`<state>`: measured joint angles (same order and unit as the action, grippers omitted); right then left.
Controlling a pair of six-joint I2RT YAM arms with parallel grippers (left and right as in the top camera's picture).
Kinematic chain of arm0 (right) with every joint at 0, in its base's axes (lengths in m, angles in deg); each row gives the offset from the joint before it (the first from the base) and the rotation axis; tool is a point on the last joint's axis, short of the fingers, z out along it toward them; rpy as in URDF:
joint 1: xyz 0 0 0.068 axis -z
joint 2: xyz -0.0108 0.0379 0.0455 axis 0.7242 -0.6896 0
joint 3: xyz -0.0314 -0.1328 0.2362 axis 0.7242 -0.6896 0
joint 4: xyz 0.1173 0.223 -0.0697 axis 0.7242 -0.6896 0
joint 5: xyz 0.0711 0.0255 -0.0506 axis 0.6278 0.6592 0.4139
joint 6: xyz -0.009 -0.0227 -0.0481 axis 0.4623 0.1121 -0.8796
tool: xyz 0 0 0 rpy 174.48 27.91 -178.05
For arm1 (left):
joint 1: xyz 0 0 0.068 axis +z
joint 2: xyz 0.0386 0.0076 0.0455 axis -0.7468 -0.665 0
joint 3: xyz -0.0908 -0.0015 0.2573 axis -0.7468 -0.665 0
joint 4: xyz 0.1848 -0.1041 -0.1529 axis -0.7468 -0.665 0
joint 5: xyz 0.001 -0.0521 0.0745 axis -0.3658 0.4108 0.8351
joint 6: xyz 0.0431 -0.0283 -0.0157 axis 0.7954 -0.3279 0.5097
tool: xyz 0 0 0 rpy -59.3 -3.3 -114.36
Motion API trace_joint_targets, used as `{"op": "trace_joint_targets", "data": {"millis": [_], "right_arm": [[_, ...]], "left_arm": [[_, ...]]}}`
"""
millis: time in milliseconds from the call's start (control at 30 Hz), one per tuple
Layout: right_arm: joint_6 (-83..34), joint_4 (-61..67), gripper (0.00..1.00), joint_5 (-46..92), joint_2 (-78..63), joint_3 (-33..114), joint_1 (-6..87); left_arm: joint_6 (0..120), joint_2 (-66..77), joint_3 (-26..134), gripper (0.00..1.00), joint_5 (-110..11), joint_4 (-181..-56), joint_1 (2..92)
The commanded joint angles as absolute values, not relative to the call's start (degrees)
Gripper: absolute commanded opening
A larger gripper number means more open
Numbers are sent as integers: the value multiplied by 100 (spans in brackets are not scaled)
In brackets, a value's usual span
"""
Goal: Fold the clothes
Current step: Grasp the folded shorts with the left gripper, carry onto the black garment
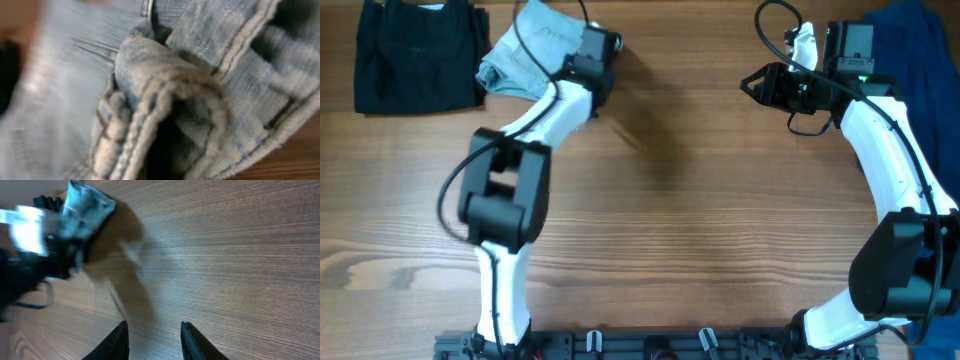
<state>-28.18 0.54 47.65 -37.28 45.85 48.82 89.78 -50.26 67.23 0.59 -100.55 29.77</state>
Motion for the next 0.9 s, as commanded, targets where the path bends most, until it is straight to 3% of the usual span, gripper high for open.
{"op": "trace_joint_targets", "data": {"millis": [0,367,500,867], "right_arm": [[-2934,56,34,4774,-3831,4543,4844],[-2925,49,34,4794,-3831,4543,4844],[-2917,47,34,4796,-3831,4543,4844],[-2915,47,34,4794,-3831,4543,4844]], "left_arm": [[9008,-3688,6793,4,405,-9708,3266],[9476,-2569,6793,4,1180,-9293,4070],[9924,-2552,6804,4,1685,-8799,4542],[9469,-3113,6804,4,1782,-8091,6256]]}}
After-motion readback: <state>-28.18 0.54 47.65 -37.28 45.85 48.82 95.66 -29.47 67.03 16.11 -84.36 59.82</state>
